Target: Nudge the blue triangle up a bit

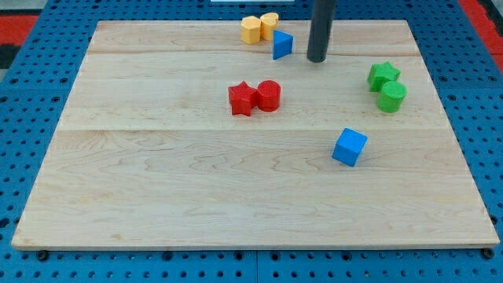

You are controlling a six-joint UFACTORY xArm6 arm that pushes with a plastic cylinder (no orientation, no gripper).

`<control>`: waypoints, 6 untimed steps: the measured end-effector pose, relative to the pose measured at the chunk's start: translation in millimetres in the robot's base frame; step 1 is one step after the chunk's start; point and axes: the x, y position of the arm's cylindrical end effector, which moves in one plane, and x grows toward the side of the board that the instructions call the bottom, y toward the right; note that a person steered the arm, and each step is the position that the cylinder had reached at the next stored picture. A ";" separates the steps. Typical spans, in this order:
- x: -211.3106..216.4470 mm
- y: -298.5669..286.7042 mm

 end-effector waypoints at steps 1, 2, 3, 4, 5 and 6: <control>-39.3 -2.5; -37.7 -7.0; -16.3 -27.3; -0.8 -51.5; -0.6 -58.4; -0.6 -29.2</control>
